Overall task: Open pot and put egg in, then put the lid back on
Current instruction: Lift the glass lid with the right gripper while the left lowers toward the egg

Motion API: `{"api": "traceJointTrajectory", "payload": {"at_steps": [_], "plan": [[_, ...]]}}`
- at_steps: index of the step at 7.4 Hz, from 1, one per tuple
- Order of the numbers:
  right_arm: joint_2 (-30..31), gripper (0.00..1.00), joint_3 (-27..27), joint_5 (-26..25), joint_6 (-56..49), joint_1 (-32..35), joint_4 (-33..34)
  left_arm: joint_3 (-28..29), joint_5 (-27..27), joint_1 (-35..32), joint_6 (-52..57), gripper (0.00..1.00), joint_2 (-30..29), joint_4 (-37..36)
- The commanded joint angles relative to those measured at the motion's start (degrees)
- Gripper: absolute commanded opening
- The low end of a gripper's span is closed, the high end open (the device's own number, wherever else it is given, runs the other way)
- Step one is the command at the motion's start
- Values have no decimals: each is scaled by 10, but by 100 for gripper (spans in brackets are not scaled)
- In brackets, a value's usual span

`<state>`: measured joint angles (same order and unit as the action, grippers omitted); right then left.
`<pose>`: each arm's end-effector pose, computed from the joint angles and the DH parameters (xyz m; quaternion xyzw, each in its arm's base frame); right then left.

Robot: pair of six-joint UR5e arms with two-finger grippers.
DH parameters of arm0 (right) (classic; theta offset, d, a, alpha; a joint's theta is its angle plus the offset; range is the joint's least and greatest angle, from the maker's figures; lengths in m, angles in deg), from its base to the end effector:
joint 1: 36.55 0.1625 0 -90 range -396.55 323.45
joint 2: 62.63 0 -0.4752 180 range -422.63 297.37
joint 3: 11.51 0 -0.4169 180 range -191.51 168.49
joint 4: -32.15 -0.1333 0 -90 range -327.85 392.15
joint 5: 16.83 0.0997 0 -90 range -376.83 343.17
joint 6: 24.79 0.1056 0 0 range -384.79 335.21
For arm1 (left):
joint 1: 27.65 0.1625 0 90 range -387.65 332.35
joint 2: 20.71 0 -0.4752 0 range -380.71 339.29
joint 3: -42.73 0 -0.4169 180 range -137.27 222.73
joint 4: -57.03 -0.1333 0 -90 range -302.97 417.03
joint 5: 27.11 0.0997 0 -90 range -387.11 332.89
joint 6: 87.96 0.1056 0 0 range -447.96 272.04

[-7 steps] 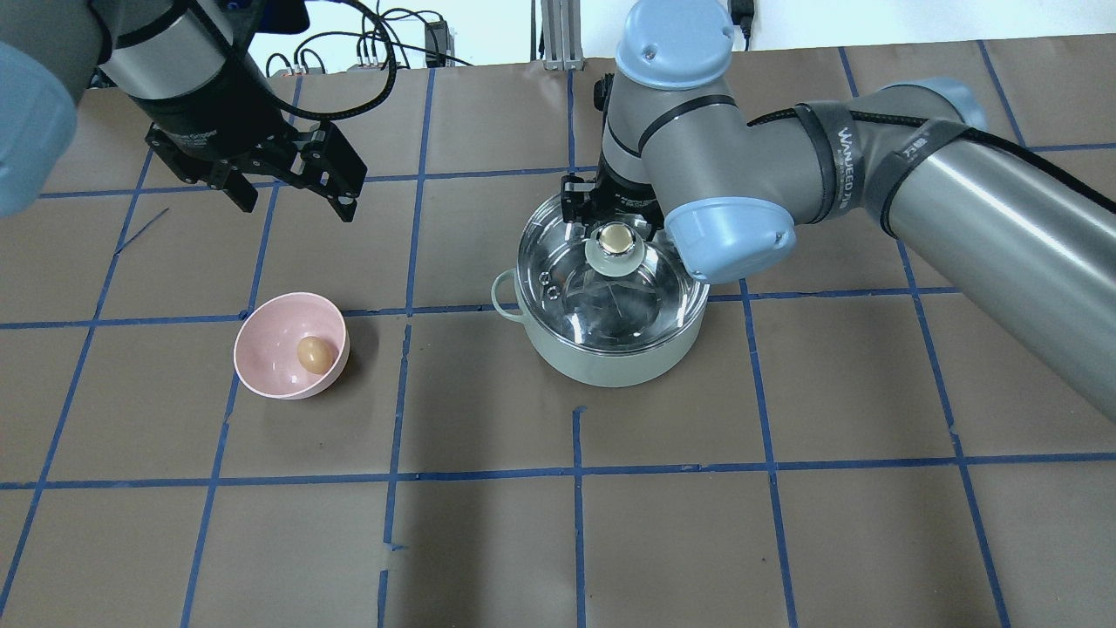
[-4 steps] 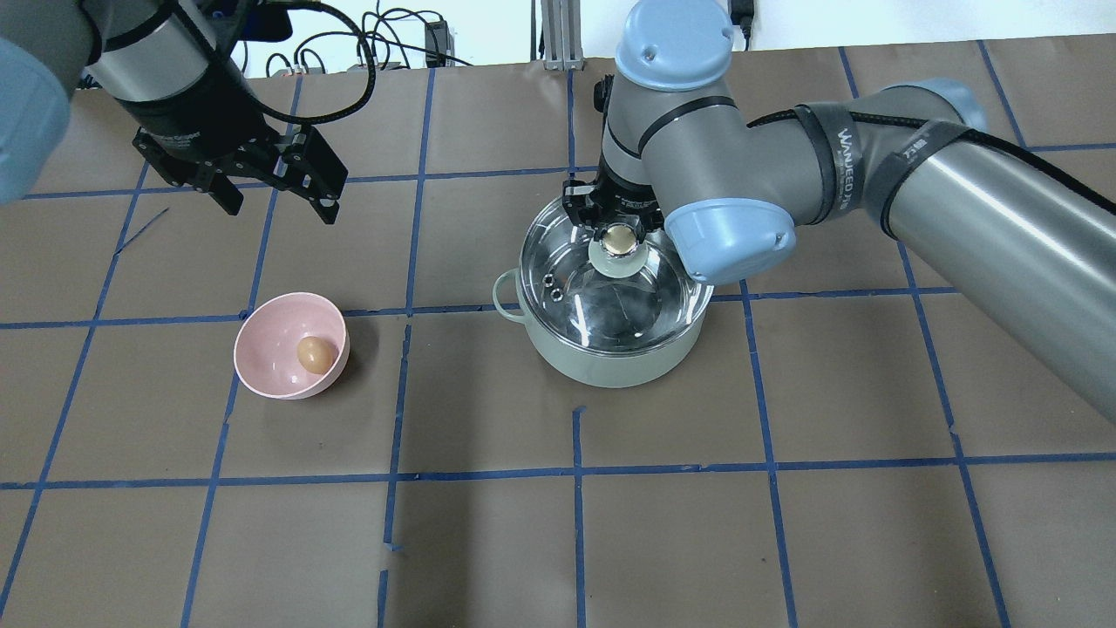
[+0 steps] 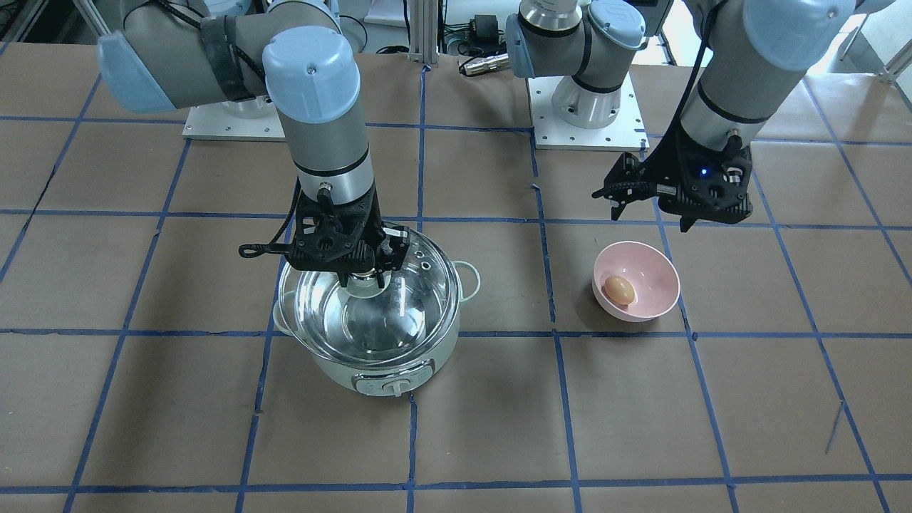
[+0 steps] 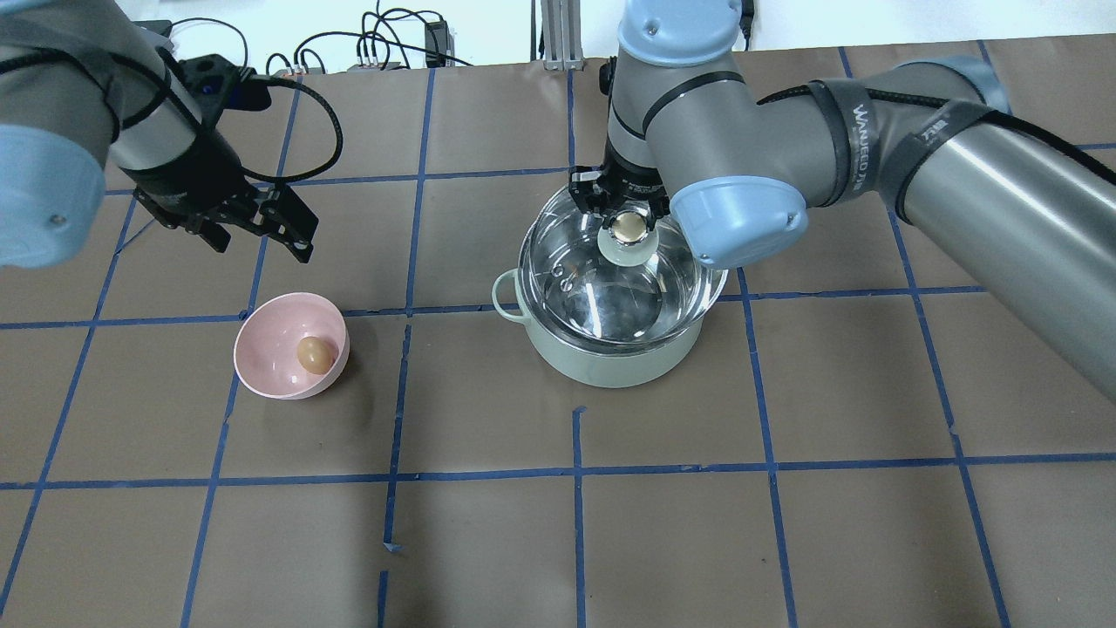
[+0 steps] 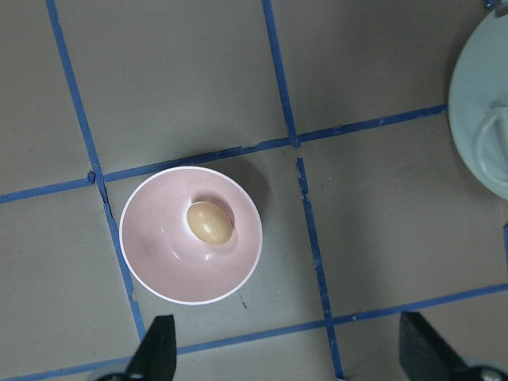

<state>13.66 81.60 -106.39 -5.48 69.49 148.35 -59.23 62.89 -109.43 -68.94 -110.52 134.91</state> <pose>0.3022 -0.5658 0.4156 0.0281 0.9962 -0.0767 0.0285 -0.0595 -0.5208 0.4477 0.0941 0.9956 -0.0030 0.0007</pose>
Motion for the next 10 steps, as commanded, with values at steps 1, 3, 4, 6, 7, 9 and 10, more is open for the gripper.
{"api": "traceJointTrajectory", "payload": {"at_steps": [1,3,4,6,7,9,10], "plan": [[11,37,-20,-3,-2,-8,-26,-105,-1,28,29,100,-5,-126],[29,37,-20,0,-15,-37,-36,-130,0,43,51,100,-31,-155],[37,37,-20,5,-23,-52,-46,-141,3,47,54,100,-41,-171],[41,37,-15,5,-28,-56,-48,-158,10,62,65,100,-69,-184],[41,37,-14,6,-27,-56,-48,-160,16,66,106,100,-72,-183],[41,37,-14,6,-27,-55,-47,-157,53,64,157,100,-105,-184],[41,37,-14,6,-27,-55,-47,-156,54,64,173,100,-116,-182]]}}
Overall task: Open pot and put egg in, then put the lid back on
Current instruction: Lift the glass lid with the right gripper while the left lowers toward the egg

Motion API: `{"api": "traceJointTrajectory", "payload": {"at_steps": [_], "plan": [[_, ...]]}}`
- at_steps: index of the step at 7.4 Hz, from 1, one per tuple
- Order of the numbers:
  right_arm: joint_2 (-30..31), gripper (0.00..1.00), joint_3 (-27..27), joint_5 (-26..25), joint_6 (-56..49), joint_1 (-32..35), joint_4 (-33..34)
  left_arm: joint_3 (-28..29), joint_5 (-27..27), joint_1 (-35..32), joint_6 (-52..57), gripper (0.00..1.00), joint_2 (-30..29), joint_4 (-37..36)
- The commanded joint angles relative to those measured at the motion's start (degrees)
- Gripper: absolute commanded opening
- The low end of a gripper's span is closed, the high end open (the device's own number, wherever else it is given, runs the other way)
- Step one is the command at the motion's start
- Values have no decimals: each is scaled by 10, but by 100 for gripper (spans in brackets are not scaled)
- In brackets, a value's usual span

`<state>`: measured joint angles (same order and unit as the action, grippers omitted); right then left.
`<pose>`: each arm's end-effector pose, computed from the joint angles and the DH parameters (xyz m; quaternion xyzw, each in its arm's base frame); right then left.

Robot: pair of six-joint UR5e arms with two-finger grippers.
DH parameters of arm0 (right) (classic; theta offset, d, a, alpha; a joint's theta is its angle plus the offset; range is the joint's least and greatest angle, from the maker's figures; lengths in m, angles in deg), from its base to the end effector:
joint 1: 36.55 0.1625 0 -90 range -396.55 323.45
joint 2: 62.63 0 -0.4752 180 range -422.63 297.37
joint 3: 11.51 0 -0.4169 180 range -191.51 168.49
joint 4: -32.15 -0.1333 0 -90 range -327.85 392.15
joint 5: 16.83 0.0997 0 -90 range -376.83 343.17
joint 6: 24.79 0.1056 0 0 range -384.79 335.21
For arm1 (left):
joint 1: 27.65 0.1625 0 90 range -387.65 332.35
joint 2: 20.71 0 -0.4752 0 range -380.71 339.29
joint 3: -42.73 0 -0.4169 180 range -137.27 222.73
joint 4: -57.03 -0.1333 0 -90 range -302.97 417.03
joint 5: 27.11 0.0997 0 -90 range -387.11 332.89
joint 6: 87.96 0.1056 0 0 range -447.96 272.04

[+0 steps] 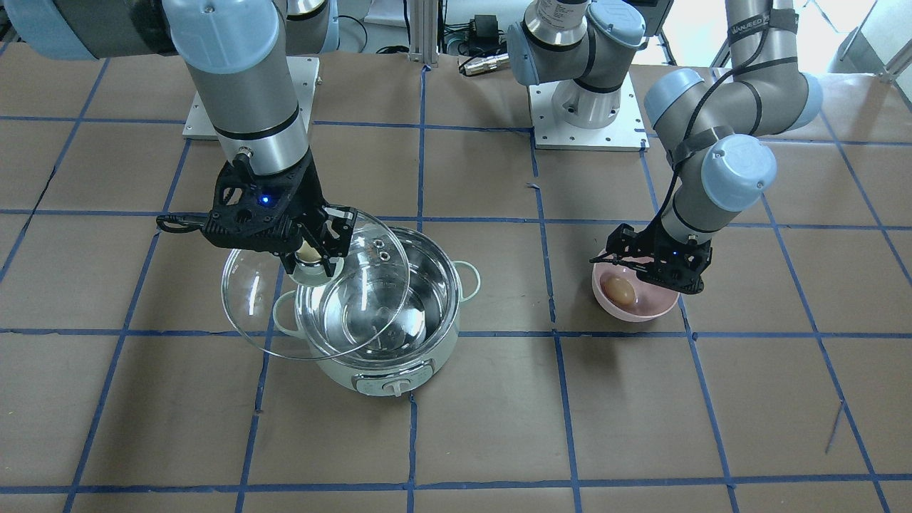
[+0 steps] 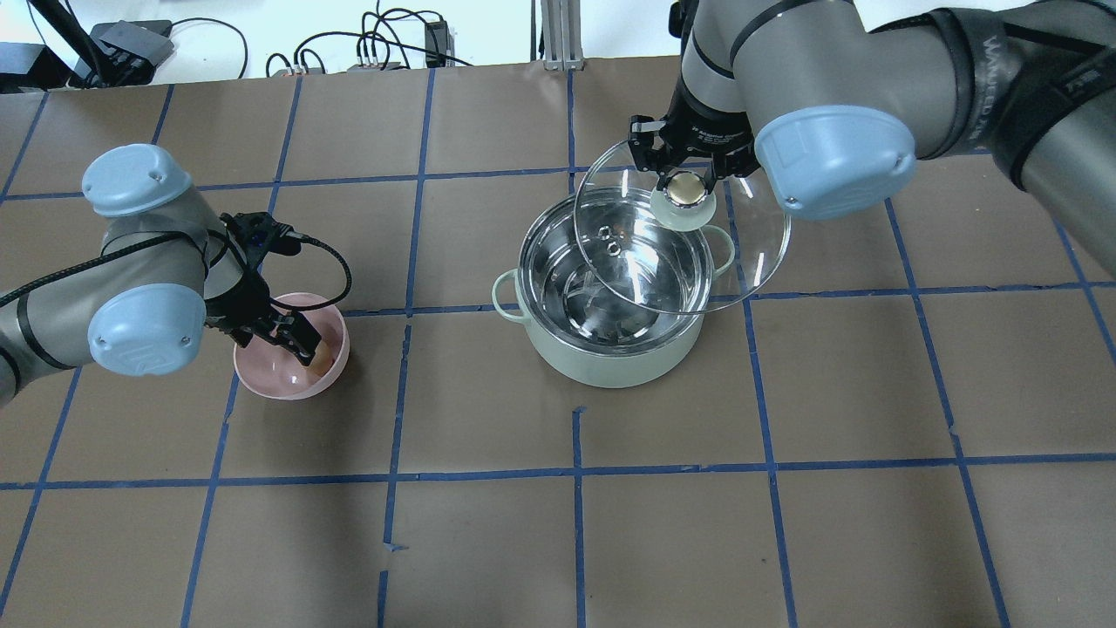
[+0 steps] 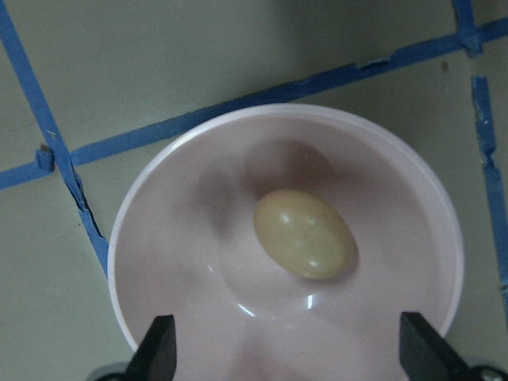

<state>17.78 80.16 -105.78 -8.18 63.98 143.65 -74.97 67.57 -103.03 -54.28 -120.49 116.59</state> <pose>0.2435 -0.5700 0.4635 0.0520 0.9946 -0.0846 0.0298 0.0050 -0.5130 0.2604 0.1676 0.9831 0.0726 0.0121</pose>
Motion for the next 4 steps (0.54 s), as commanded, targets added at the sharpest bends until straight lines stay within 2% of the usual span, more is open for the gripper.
{"api": "traceJointTrajectory", "payload": {"at_steps": [1,4], "plan": [[0,37,0,0,0,0,0,4,9,0,34,100,-26,0],[4,37,-1,9,-15,-32,-5,5,16,-1,66,100,-34,0]]}}
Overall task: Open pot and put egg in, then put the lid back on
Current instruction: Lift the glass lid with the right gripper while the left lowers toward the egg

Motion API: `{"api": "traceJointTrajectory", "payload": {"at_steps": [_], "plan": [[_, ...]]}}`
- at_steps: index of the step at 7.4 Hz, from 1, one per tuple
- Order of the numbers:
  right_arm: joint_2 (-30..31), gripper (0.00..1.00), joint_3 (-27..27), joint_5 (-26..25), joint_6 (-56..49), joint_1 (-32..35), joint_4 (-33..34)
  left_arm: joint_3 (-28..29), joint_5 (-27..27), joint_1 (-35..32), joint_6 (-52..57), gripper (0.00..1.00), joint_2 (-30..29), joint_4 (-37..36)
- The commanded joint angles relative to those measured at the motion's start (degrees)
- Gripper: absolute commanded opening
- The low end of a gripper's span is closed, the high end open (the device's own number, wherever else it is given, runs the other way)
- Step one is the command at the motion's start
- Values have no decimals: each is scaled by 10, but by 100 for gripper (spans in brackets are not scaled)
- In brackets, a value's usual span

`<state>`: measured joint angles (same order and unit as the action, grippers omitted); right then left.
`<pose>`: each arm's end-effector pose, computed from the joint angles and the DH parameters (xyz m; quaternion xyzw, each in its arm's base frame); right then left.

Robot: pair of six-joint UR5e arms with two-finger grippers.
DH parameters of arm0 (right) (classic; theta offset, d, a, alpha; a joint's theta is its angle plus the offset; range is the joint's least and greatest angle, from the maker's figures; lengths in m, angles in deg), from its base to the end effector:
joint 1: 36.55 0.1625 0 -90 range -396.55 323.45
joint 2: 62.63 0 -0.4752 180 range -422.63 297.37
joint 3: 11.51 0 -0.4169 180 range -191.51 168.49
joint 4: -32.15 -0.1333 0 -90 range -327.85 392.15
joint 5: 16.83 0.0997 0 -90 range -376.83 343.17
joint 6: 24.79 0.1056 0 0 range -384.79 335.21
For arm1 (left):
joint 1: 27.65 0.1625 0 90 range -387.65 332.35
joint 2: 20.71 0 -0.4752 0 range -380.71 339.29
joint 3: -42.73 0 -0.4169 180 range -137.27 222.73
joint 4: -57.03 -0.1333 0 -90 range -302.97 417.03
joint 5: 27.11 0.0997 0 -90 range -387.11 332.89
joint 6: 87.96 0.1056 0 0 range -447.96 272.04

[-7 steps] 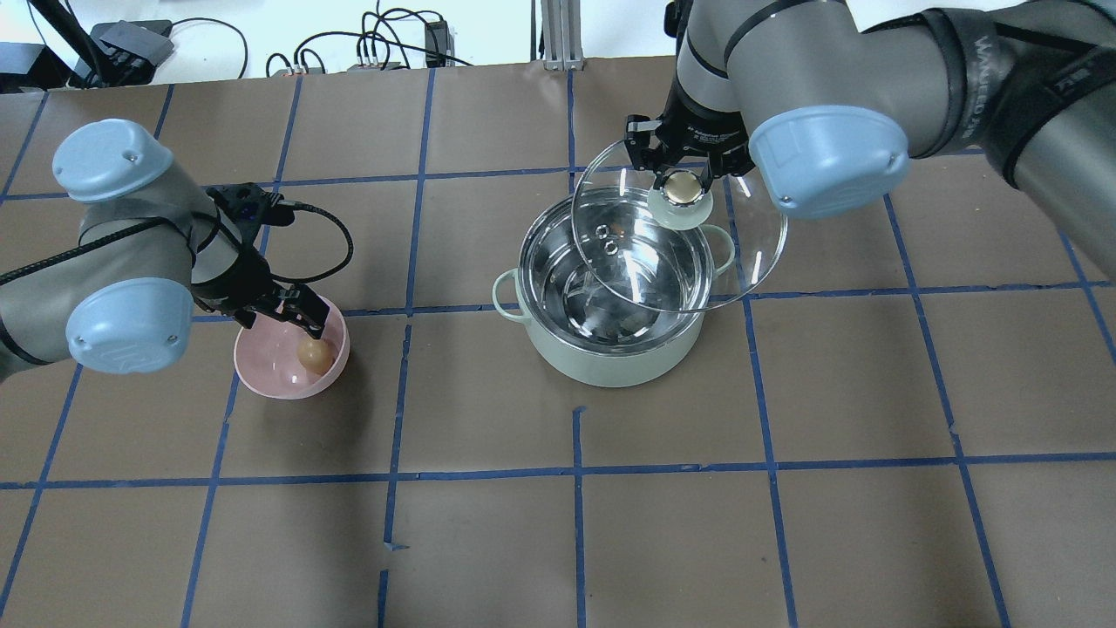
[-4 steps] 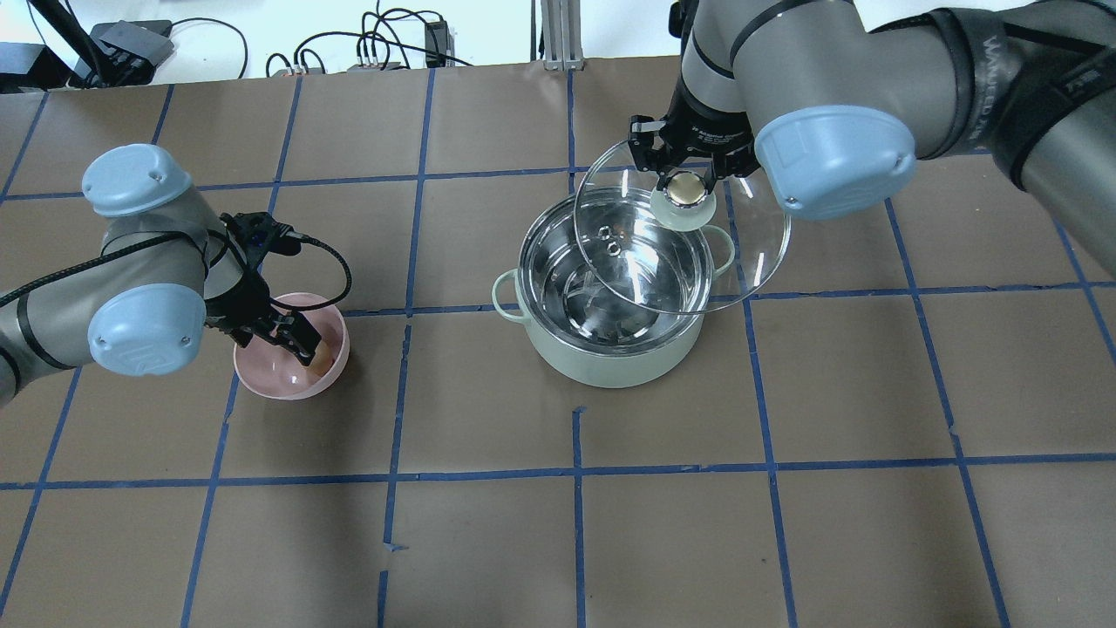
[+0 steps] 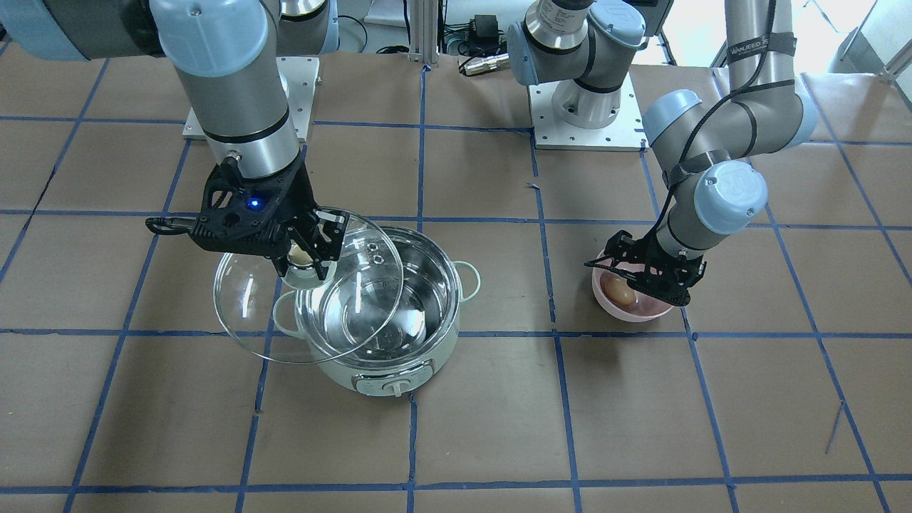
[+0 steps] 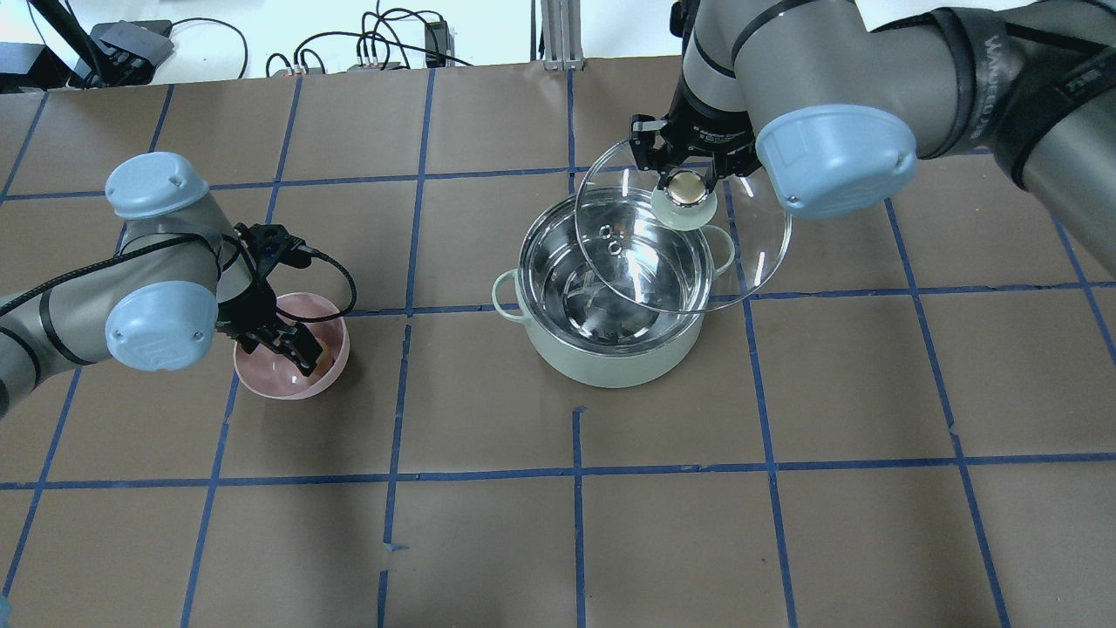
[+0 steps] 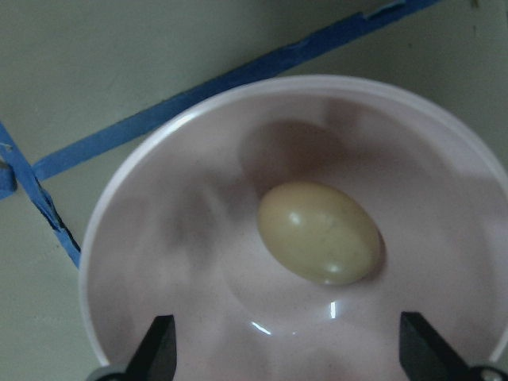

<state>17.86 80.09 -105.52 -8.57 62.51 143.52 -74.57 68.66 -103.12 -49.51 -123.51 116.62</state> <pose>0.2292 -0.5756 0.4647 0.0612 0.9940 -0.0848 0.0307 0.0079 -0.5194 0.2370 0.2104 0.9727 0.0979 0.0073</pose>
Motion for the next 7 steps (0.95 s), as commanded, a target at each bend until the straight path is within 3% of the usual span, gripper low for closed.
{"api": "traceJointTrajectory", "payload": {"at_steps": [1,7], "plan": [[13,37,0,6,-34,-38,-19,1,13,0,22,100,-9,0],[56,35,3,28,-132,-127,-88,6,30,-13,25,100,-14,7]]}}
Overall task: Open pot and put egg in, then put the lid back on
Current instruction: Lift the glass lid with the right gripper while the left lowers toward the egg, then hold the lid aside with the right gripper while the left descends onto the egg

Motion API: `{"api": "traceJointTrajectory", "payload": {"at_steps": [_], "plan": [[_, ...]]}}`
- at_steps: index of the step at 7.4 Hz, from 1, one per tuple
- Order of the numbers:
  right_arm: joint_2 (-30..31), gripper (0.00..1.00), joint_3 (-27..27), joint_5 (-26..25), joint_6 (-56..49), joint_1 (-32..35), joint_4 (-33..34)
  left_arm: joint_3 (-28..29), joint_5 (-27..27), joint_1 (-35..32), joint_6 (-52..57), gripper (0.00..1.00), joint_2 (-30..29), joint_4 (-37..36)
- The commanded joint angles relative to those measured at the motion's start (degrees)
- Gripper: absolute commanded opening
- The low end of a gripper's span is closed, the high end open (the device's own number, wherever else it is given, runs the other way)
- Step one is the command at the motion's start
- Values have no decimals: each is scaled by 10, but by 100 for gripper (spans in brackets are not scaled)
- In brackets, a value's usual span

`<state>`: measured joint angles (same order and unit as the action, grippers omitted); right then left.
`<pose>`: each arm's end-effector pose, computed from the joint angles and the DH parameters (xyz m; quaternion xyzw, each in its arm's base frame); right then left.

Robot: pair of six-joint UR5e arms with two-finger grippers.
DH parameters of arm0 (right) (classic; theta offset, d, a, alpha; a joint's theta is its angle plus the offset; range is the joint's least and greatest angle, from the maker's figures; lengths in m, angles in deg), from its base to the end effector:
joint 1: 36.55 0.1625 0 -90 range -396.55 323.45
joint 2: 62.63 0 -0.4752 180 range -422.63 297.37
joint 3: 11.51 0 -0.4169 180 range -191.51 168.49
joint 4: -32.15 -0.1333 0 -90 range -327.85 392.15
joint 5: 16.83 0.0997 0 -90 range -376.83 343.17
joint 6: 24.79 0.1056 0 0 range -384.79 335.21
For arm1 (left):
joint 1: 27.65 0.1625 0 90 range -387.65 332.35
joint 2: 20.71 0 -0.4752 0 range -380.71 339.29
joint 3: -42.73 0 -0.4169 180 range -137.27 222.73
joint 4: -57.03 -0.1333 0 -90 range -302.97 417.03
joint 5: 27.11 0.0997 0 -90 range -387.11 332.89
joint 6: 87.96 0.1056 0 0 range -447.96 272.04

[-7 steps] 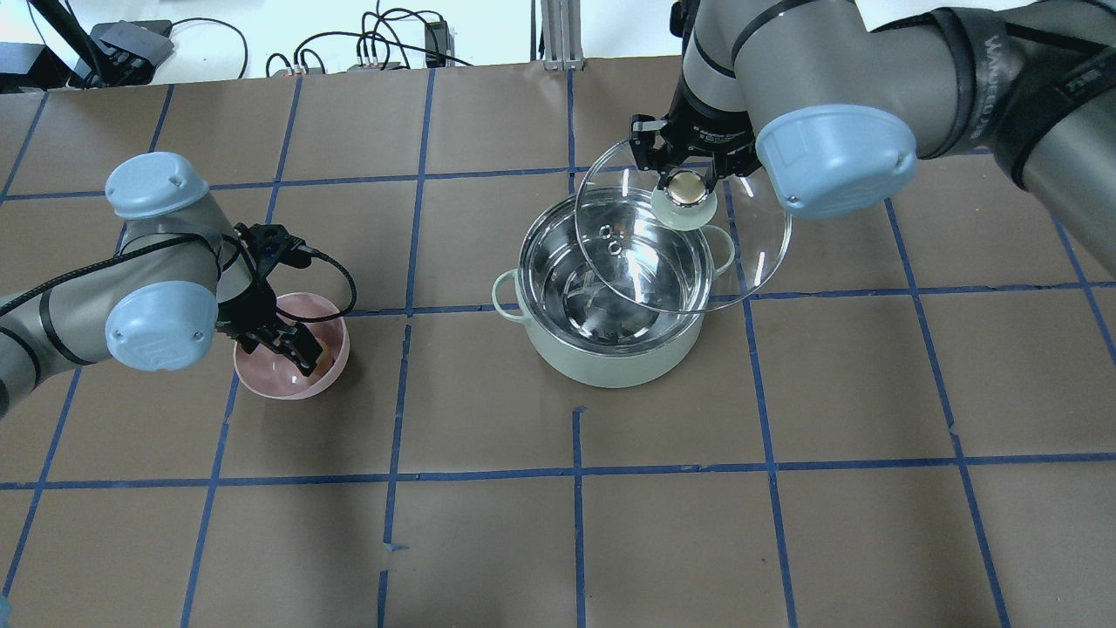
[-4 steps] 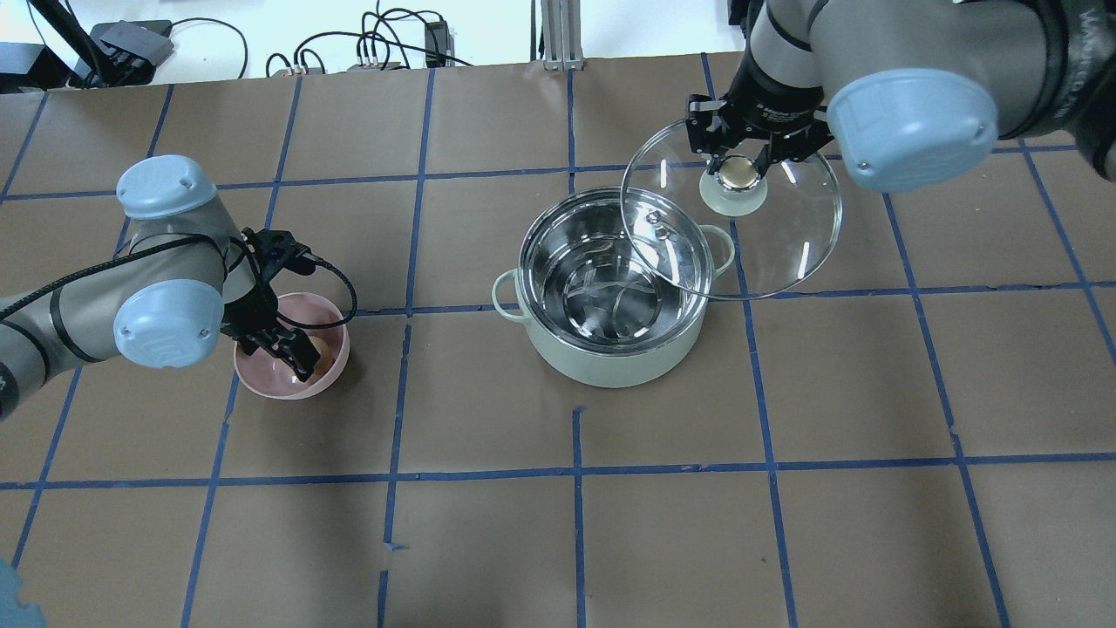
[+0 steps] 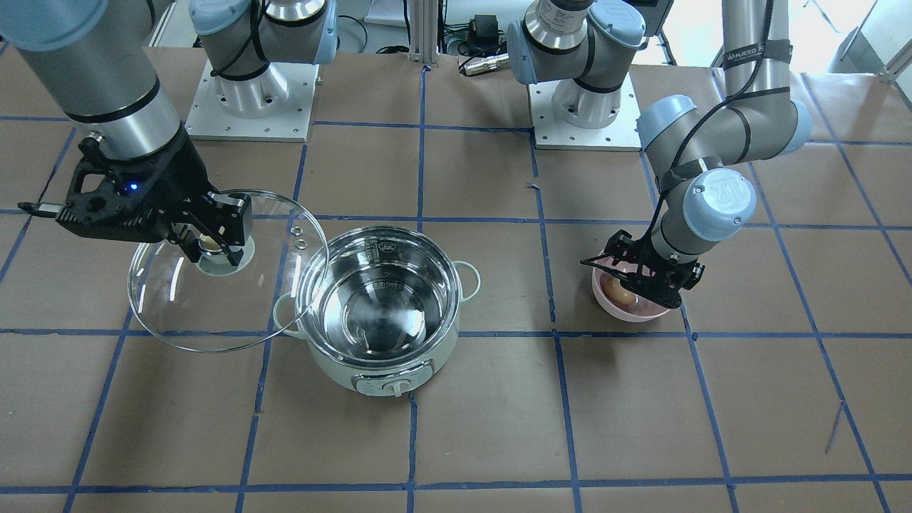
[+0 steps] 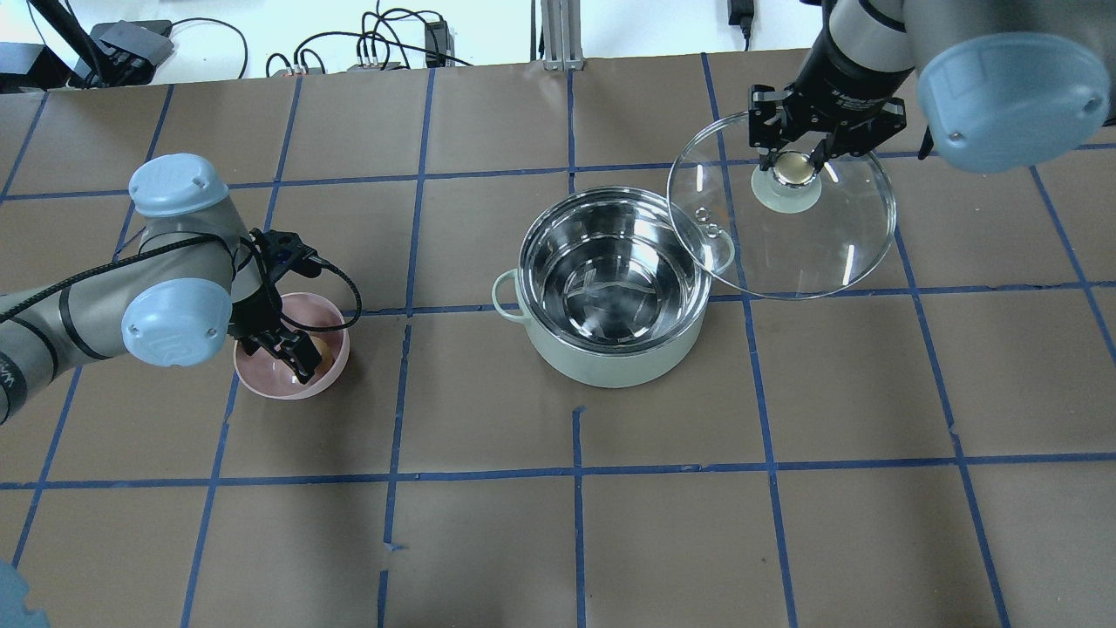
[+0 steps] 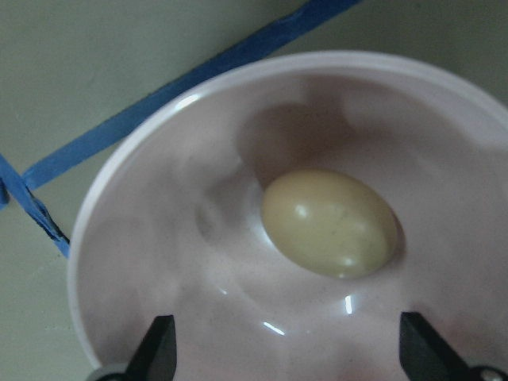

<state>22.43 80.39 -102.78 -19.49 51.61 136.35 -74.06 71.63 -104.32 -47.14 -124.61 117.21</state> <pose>0.1225 -0.5715 0.4946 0.0598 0.9955 -0.0631 0.0372 0.0031 -0.5218 0.2307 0.2429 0.9625 0.1186 0.0246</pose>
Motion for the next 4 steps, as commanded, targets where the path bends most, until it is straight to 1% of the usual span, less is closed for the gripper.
{"api": "traceJointTrajectory", "payload": {"at_steps": [1,3,4], "plan": [[14,34,0,1,-39,-34,-27,2,0,-1,0,100,-3,0],[17,33,3,0,-51,-38,-37,1,-19,0,-4,98,4,-11],[17,33,3,0,-52,-38,-37,2,-57,1,-1,98,9,-29]]}}
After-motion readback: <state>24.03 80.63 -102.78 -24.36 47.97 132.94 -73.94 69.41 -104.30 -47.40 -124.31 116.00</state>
